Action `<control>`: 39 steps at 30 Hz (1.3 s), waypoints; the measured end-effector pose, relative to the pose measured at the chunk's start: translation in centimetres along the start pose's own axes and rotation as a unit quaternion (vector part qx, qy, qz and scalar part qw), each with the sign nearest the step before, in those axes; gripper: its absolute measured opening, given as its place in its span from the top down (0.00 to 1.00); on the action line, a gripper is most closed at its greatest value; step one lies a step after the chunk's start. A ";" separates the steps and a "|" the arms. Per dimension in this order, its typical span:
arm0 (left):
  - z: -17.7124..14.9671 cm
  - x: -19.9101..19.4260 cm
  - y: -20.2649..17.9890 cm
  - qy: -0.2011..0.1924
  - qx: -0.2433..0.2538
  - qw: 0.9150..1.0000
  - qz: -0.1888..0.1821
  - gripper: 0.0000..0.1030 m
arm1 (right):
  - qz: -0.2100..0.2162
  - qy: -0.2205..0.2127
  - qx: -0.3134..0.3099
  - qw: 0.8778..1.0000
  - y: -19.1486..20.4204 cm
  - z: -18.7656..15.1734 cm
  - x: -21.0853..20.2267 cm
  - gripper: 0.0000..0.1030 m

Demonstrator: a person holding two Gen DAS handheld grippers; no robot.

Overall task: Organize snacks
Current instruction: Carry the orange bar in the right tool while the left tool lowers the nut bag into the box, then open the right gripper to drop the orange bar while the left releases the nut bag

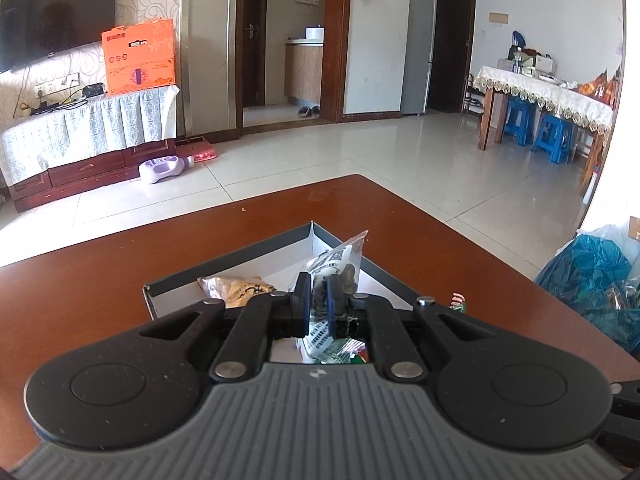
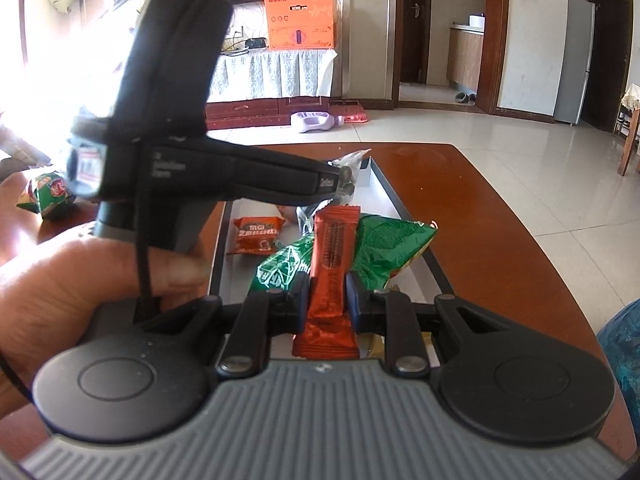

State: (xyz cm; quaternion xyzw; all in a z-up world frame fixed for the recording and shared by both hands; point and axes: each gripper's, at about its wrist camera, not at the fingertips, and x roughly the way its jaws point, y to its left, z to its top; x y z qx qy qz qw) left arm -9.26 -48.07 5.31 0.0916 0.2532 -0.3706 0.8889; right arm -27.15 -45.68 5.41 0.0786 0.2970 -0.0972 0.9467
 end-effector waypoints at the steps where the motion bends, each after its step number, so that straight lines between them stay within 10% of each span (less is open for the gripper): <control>1: 0.0 0.3 0.0 0.002 0.001 1.000 -0.001 0.91 | 0.001 0.001 0.001 1.000 0.0 0.0 0.0 0.78; 28: -1.9 -0.6 -0.2 -0.006 -0.001 1.000 0.013 0.88 | 0.011 0.034 -0.010 0.999 -0.3 0.7 2.9 0.78; 39: -2.2 -1.5 0.0 0.001 -0.004 1.000 0.027 0.60 | 0.008 0.023 0.002 1.000 -0.6 0.3 2.1 0.76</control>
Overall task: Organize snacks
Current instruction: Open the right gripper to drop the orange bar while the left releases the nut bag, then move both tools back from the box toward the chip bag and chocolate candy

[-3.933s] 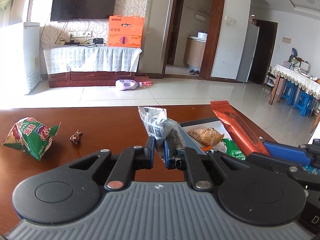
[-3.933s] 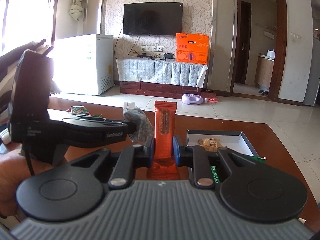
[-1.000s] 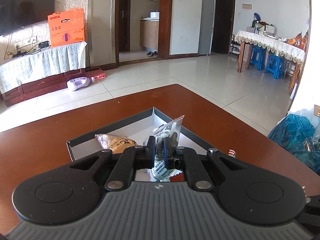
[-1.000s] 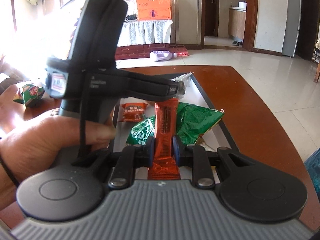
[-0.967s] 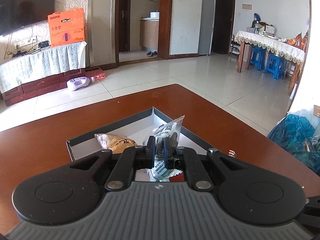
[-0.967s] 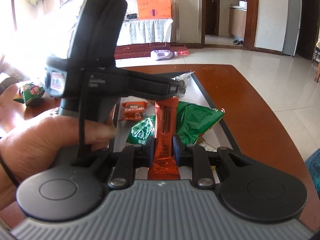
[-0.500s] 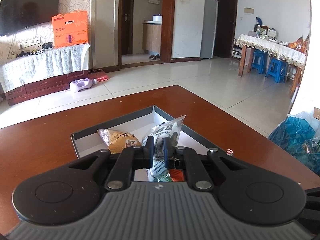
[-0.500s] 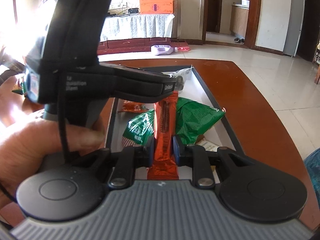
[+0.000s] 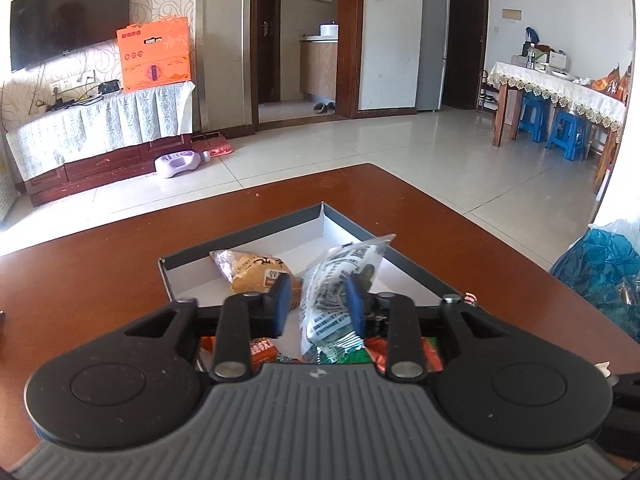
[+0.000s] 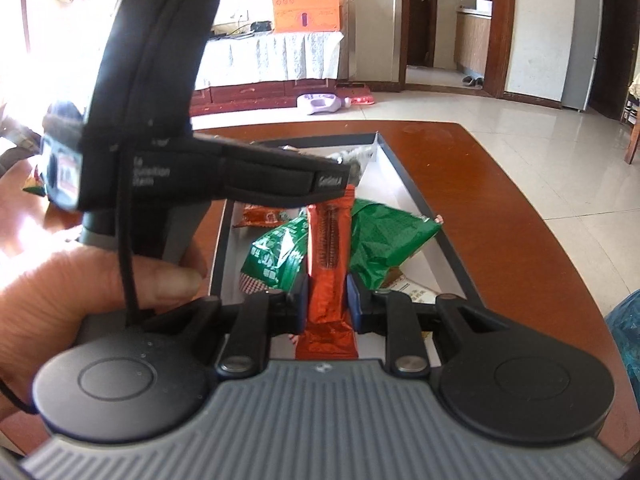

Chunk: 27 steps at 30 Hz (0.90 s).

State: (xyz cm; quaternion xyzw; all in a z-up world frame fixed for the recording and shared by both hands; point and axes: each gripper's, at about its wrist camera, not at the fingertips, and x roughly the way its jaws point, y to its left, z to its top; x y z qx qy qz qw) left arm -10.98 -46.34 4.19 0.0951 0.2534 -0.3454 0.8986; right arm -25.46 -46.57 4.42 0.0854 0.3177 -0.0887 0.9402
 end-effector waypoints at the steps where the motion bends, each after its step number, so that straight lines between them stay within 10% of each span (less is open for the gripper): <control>1: 0.0 -0.1 0.1 -0.001 -0.002 1.000 0.000 0.54 | -0.001 -0.003 0.001 1.000 0.0 0.0 0.0 0.76; 8: -0.1 -1.5 0.1 -0.015 -0.003 1.000 0.013 0.25 | -0.010 -0.029 0.010 0.999 -0.3 -0.1 -0.6 0.65; 27: 0.1 -6.6 1.0 -0.031 0.002 0.999 0.026 0.11 | -0.029 -0.107 0.007 0.994 0.6 -0.3 -3.1 0.40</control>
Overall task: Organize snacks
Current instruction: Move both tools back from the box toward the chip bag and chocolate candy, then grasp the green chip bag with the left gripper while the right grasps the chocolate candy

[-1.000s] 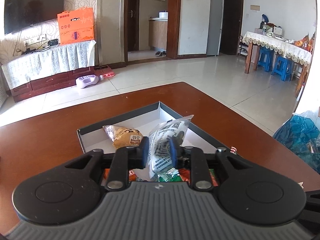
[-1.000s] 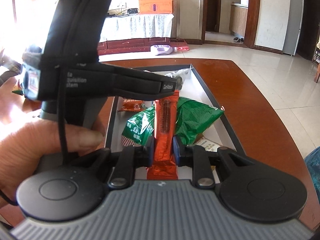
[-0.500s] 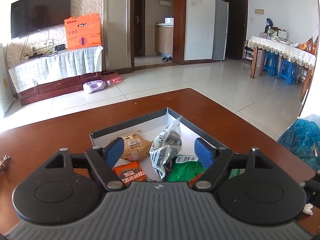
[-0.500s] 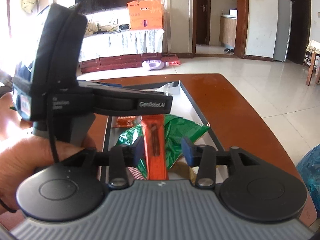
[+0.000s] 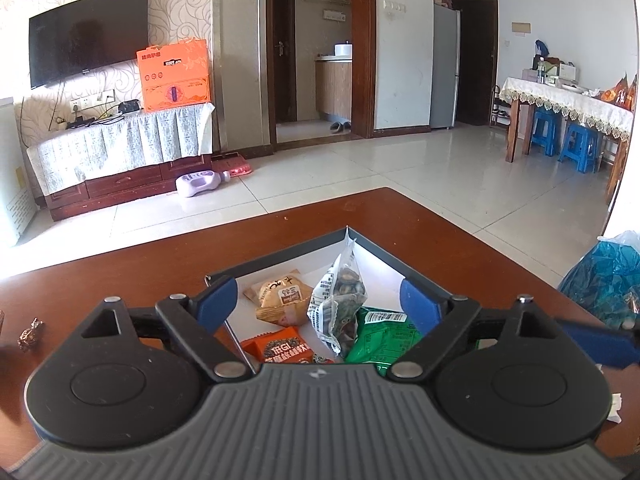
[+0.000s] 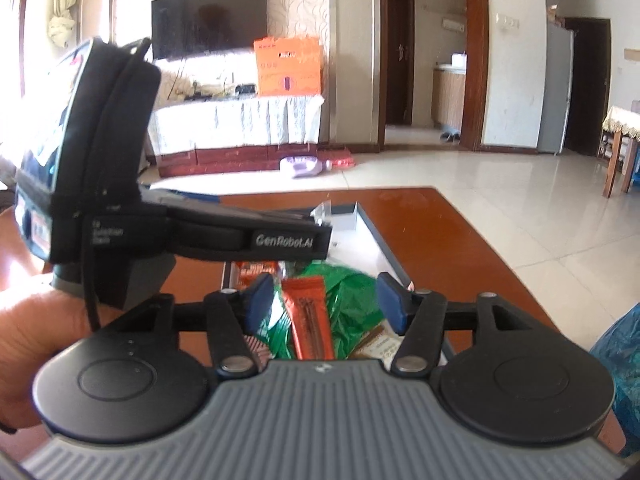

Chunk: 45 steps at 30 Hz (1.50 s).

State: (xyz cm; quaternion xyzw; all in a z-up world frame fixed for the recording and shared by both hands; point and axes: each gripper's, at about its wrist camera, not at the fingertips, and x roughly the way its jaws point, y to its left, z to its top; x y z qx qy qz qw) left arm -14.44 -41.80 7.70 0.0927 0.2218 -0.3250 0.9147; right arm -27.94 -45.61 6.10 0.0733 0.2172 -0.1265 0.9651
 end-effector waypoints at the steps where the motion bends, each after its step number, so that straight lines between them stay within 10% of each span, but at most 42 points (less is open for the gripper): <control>1: 0.0 -0.3 0.1 -0.002 -0.001 1.000 0.001 0.11 | -0.001 -0.008 0.001 1.000 0.2 0.0 -0.2 0.40; 26: -3.2 -11.1 15.2 -0.026 -0.068 0.990 0.119 0.05 | 0.118 -0.042 -0.037 0.991 12.0 1.2 -0.4 0.35; 37: -6.4 -13.7 28.7 -0.033 -0.091 0.962 0.257 0.05 | 0.166 0.031 -0.035 0.985 19.9 1.9 5.4 0.30; 45: -7.3 -12.0 35.7 -0.008 -0.120 0.963 0.243 0.04 | 0.146 0.069 -0.021 0.987 22.0 2.6 10.8 0.30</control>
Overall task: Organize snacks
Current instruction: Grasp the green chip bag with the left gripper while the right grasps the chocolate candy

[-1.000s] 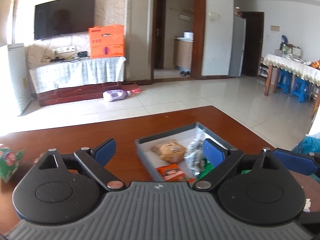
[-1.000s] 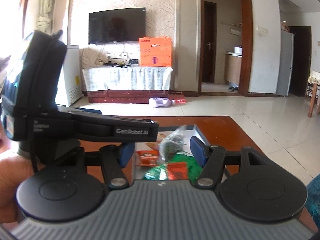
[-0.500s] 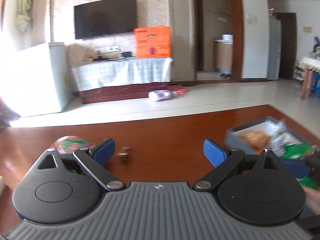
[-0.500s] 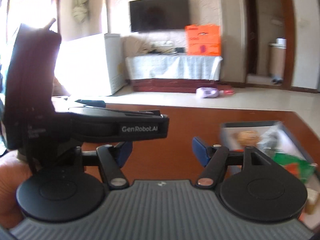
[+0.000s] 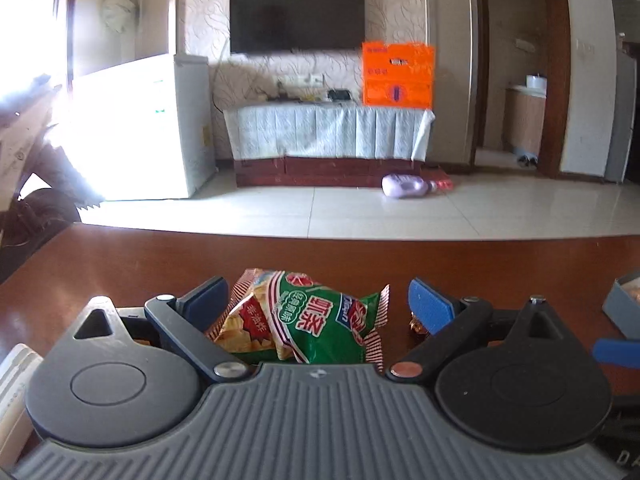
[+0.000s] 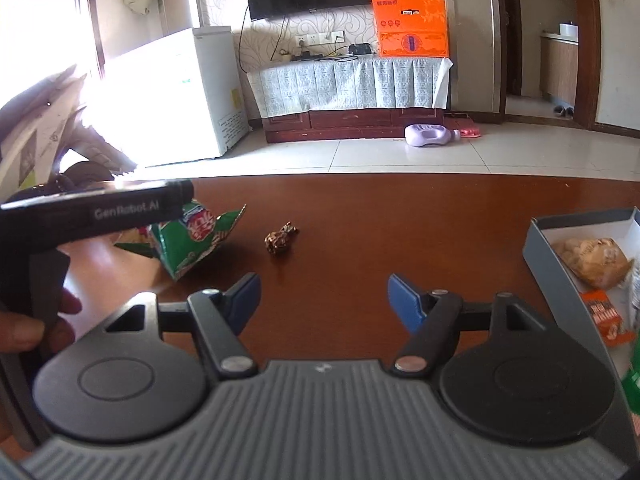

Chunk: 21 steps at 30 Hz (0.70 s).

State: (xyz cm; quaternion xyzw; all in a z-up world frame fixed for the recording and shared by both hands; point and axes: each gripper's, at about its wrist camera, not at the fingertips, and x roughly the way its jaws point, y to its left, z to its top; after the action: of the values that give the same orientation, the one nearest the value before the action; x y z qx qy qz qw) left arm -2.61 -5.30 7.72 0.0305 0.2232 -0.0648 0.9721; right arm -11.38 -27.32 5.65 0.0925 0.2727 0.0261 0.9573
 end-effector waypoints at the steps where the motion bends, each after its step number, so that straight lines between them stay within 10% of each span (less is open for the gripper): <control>1: -0.1 0.5 0.4 0.001 -0.001 1.000 0.001 0.04 | -0.001 0.002 -0.002 1.000 0.2 0.1 0.5 0.30; 21: -1.5 8.3 4.2 0.050 -0.030 0.997 -0.047 0.03 | 0.010 0.037 -0.057 0.998 4.1 1.2 8.2 0.30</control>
State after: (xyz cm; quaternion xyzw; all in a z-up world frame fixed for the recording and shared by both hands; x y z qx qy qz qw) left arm 4.73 -1.97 2.89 -0.0061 0.2742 -0.1019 0.9562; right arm -3.77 -22.63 3.19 0.0399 0.3050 0.0550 0.9499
